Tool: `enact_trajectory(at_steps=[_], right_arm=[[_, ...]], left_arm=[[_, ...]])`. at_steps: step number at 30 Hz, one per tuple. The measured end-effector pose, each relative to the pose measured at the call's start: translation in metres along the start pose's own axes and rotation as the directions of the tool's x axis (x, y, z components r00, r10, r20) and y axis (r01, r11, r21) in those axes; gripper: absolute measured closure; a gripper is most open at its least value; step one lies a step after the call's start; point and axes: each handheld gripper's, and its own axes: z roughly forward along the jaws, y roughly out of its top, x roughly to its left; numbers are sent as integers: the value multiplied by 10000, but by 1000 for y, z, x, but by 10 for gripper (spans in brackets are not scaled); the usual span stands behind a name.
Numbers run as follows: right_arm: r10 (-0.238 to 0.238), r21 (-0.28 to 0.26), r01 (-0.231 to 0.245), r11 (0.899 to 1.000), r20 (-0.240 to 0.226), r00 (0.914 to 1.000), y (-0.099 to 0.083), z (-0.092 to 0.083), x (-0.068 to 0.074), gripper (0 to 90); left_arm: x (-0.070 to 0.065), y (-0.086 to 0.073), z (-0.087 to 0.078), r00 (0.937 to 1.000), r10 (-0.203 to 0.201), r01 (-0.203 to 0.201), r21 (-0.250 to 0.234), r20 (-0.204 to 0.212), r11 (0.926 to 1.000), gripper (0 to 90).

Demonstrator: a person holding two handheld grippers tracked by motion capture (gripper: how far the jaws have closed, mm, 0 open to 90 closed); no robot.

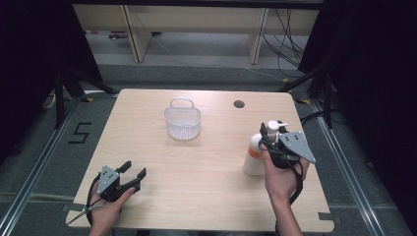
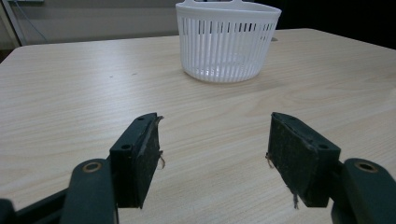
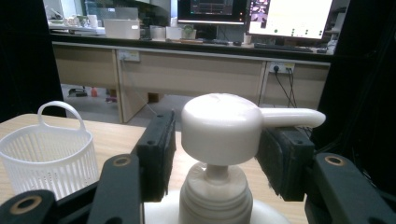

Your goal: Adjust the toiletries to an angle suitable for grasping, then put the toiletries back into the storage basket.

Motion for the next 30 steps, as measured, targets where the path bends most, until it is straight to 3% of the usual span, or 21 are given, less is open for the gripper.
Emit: enact_trajectory(at_steps=[5, 9, 11, 12, 14, 19, 22, 29, 30], right_arm=[[213, -28, -213, 9998, -33, 9998, 0, 1, 2, 504], [100, 34, -100, 9999, 2, 10000, 0, 2, 1, 589], [369, 72, -369, 9993, 8, 9993, 0, 1, 1, 593], [126, -67, -126, 9999, 4, 9999, 0, 2, 0, 594], [366, 86, -365, 9993, -17, 9993, 0, 1, 1, 596], [309, 176, -305, 9994, -254, 9992, 2, 2, 0, 598], [159, -16, -160, 9999, -412, 9990, 6, 1, -2, 598], [368, -529, -412, 9978, -816, 9960, 30, -2, -2, 598], [149, -544, -192, 9983, -792, 9967, 32, -2, -3, 598]], left_arm=[[0, 0, 1, 10000, -36, 36, 13, 23, 10000, 336], [0, 0, 2, 10000, -64, 64, -44, 67, 10000, 336], [0, 0, 2, 10000, -55, 56, -58, 82, 10000, 336], [0, 0, 2, 9999, -84, 84, -45, 77, 10000, 336], [0, 0, 2, 9999, -89, 90, -24, 60, 10000, 336], [0, 0, 2, 9999, -107, 107, -40, 117, 9999, 336], [0, 0, 3, 9999, -109, 109, -25, 70, 9999, 336], [0, 0, 2, 9999, -131, 131, -20, 90, 9999, 335], [0, 0, 2, 9999, -131, 131, -20, 90, 9999, 335]])
